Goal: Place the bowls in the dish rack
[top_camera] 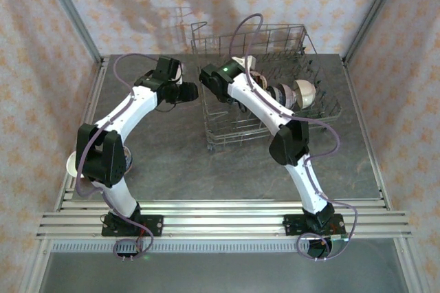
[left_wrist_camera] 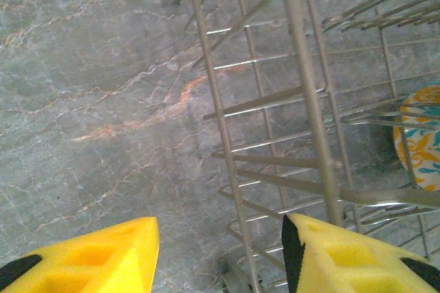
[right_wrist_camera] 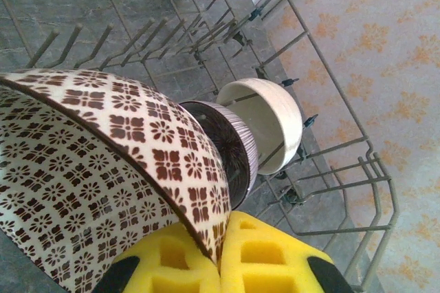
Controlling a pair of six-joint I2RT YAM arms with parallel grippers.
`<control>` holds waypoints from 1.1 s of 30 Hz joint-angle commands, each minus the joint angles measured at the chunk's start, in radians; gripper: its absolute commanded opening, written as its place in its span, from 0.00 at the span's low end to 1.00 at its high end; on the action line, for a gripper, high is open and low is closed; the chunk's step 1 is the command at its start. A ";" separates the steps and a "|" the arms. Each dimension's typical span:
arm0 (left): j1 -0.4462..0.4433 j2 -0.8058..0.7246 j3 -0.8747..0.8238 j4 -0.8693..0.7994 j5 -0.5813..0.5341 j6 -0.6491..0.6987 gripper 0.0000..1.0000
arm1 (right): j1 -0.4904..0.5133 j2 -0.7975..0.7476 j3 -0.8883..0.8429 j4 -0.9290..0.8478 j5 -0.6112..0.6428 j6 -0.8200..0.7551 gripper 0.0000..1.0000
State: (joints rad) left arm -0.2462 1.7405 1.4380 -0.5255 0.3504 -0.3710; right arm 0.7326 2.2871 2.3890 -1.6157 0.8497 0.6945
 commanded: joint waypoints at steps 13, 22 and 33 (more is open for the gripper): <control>0.005 -0.023 -0.015 0.094 0.013 -0.042 0.52 | 0.034 0.051 0.066 -0.163 0.082 0.111 0.00; 0.004 -0.026 -0.024 -0.027 0.030 0.036 0.37 | 0.034 0.041 0.024 -0.163 0.048 0.121 0.00; 0.001 -0.057 -0.089 -0.114 0.064 0.104 0.35 | 0.012 0.012 -0.026 -0.163 0.071 0.129 0.00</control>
State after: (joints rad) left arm -0.2462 1.7187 1.3796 -0.5880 0.3916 -0.3031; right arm 0.7692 2.3386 2.3791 -1.6218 0.8749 0.8017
